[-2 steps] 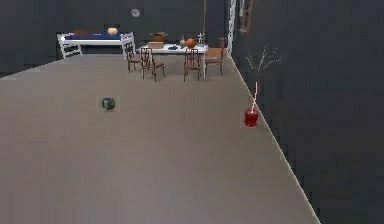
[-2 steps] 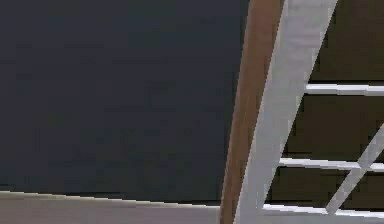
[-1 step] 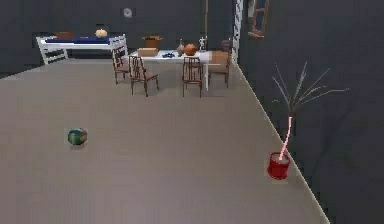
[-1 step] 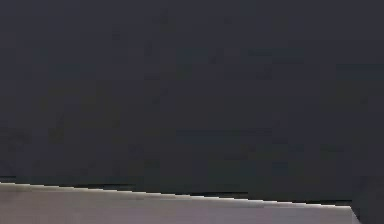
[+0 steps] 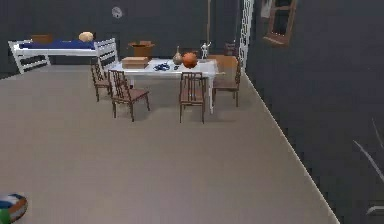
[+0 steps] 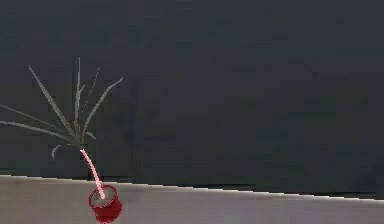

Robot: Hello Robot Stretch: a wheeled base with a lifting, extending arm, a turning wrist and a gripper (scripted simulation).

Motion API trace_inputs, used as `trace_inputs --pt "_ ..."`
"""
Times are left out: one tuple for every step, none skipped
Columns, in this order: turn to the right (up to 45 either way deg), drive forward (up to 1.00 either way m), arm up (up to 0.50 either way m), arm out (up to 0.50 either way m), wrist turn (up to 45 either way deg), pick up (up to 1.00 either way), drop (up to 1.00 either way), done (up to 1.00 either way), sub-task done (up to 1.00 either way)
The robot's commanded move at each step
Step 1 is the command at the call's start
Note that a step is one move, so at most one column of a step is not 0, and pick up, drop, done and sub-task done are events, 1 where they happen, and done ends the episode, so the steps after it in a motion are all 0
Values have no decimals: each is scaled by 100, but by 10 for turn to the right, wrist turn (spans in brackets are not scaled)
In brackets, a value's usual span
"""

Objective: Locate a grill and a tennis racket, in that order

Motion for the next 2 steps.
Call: trace_inputs --pt "0 100 0 0 0 0 0 0 0" --pt "0 100 0 0 0 0 0 0 0"
